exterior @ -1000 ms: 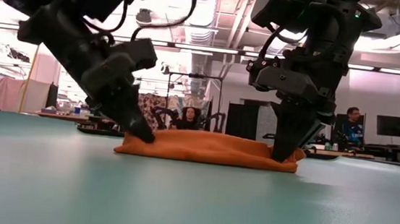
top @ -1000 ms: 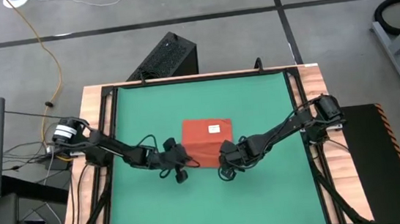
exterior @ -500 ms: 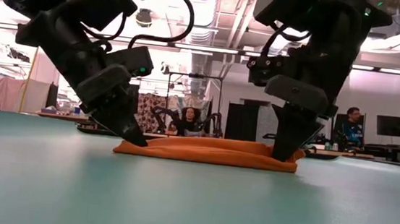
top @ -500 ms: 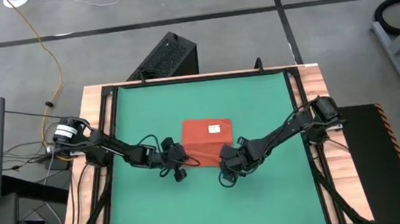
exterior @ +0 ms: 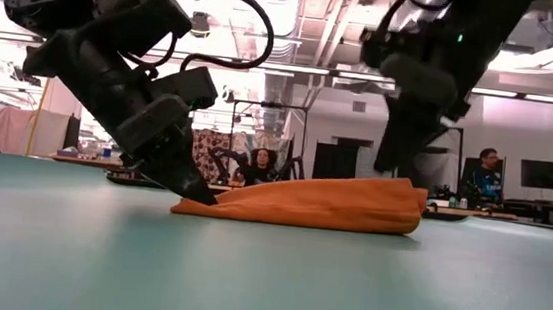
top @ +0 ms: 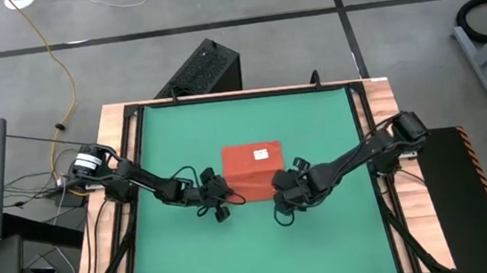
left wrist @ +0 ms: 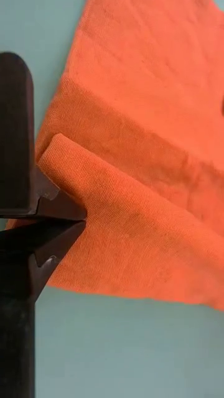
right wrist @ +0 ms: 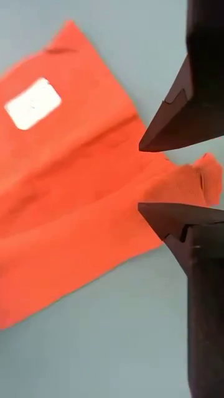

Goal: Roll towel
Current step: Roll the orange towel

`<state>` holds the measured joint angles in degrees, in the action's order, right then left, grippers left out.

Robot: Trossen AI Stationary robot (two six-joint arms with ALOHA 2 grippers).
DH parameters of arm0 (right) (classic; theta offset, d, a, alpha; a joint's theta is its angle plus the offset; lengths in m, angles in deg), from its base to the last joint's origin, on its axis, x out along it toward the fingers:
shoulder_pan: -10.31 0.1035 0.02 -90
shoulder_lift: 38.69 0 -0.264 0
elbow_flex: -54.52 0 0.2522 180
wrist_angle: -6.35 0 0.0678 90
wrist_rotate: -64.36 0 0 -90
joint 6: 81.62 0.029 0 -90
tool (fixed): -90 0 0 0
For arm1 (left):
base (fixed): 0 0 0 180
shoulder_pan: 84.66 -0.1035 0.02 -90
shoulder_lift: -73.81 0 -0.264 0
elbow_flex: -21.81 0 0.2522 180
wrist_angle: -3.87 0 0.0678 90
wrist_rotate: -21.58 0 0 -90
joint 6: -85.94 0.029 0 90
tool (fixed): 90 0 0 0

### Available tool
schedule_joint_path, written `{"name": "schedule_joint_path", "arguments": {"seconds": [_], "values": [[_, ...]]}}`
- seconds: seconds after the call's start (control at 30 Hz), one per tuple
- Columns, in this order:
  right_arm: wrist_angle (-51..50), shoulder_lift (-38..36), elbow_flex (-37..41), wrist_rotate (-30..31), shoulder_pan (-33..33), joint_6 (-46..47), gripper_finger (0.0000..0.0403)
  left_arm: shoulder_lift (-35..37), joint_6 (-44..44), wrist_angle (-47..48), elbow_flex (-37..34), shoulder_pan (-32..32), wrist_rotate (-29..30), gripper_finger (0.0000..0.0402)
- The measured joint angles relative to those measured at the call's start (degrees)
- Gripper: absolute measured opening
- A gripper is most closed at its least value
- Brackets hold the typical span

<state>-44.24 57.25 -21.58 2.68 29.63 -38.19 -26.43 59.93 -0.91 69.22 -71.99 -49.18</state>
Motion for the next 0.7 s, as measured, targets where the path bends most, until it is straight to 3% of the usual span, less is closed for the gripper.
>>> {"name": "schedule_joint_path", "arguments": {"seconds": [0.17, 0.23, 0.4, 0.6, 0.7], "values": [[2.53, -4.14, 2.56, 8.67, 3.36, -0.32, 0.0152, 0.64, -0.06, 0.07, -0.02, -0.04, -0.49, 0.0000], [8.80, -5.40, 5.30, 12.24, 5.25, -2.37, 0.0141, 0.64, -0.12, 0.09, -0.02, -0.04, -0.58, 0.0000], [28.55, -5.88, 14.60, 11.94, 7.40, -10.97, 0.0106, 0.62, -0.65, -0.25, -0.07, -0.07, -1.45, 0.0000], [37.72, -5.93, 23.03, 11.81, 5.05, -10.73, 0.0081, 0.60, -2.52, -0.37, -0.11, -0.09, -2.09, 0.0000], [42.25, -5.92, 26.17, 8.65, 3.36, -10.48, 0.0076, 0.57, -3.27, -0.56, -0.13, -0.09, -2.31, 0.0000]]}}
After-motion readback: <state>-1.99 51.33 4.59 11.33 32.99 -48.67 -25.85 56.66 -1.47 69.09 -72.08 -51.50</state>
